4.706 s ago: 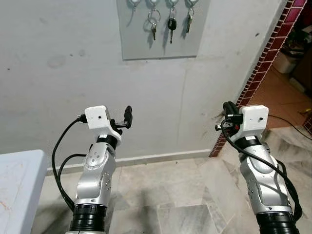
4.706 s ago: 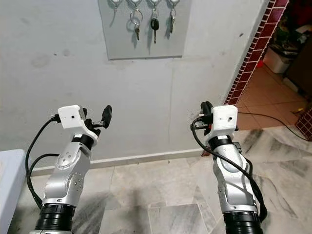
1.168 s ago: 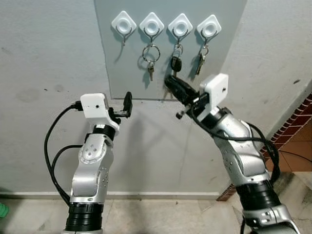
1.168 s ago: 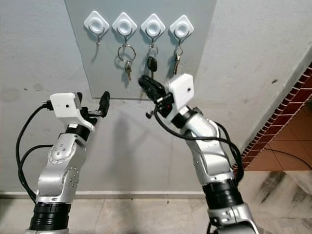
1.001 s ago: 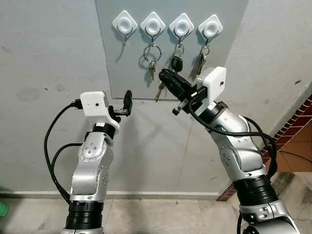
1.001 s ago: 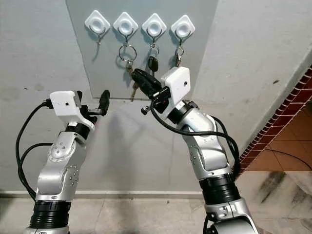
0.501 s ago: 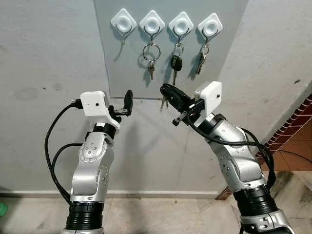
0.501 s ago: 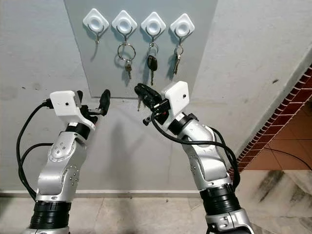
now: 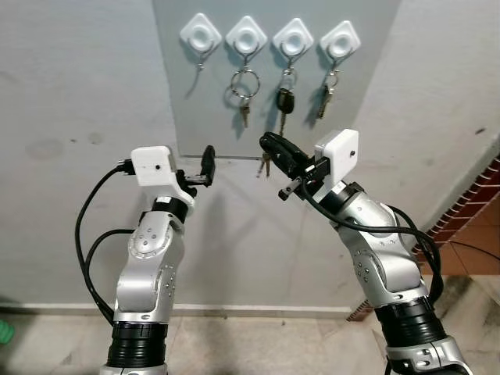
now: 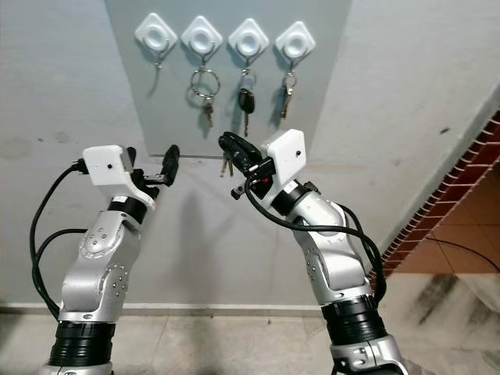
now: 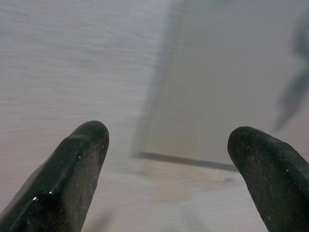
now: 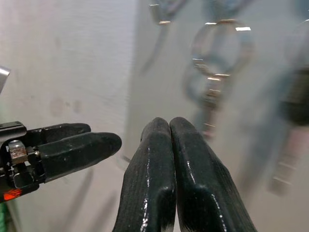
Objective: Hang keys on a hook
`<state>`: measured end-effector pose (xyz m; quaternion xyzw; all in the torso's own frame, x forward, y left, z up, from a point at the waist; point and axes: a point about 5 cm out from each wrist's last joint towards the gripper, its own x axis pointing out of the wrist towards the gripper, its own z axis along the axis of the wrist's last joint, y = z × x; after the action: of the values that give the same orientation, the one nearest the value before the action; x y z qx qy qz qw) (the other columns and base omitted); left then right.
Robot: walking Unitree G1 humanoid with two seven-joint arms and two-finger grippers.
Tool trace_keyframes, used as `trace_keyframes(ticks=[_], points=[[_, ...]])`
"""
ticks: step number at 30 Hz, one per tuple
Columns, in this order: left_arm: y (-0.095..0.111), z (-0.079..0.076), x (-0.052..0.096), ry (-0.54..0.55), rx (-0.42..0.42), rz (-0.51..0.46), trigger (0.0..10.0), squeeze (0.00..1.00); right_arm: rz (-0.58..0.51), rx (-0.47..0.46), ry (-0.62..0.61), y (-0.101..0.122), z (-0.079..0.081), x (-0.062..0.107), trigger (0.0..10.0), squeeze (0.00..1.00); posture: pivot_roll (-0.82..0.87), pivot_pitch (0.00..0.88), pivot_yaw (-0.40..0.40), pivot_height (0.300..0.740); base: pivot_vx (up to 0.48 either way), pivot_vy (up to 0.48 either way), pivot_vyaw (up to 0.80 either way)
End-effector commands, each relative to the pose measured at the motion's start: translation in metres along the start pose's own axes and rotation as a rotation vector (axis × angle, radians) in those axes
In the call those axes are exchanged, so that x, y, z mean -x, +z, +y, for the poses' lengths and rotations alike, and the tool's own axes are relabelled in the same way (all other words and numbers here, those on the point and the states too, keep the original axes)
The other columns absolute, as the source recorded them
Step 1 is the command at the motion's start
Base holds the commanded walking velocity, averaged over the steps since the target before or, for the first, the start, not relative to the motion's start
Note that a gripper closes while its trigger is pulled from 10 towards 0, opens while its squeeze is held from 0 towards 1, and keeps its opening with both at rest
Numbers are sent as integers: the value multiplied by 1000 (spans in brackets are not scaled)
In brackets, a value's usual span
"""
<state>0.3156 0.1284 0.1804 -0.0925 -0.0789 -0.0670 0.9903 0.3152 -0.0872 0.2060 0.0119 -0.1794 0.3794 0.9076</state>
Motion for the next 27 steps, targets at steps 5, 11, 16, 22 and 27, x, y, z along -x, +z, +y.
trace_keyframes(ticks=[5, 11, 16, 22, 27], points=[[3, 4, 0, 10, -6, -6, 10000, 0, -28, 4, 11, 7, 4, -3, 10000, 0, 1, 54, -34, 740, 0, 367, 0], [4, 3, -1, 11, -1, -5, 10000, 0, -31, 4, 8, 8, 3, -3, 10000, 0, -1, 53, -32, 740, 0, 179, 0], [4, 3, -1, 12, -7, -6, 10000, 0, -32, 0, 7, 8, 2, -3, 10000, 0, 0, 52, -32, 740, 0, 0, 0], [6, 2, -2, 12, -15, -13, 10000, 0, -35, 0, 3, 9, 2, -3, 10000, 0, -1, 51, -33, 740, 0, 0, 0], [9, -1, -4, 0, -20, -22, 10000, 0, -44, 0, -2, 10, 0, -5, 10000, 0, 1, 44, -34, 740, 0, 0, 0]])
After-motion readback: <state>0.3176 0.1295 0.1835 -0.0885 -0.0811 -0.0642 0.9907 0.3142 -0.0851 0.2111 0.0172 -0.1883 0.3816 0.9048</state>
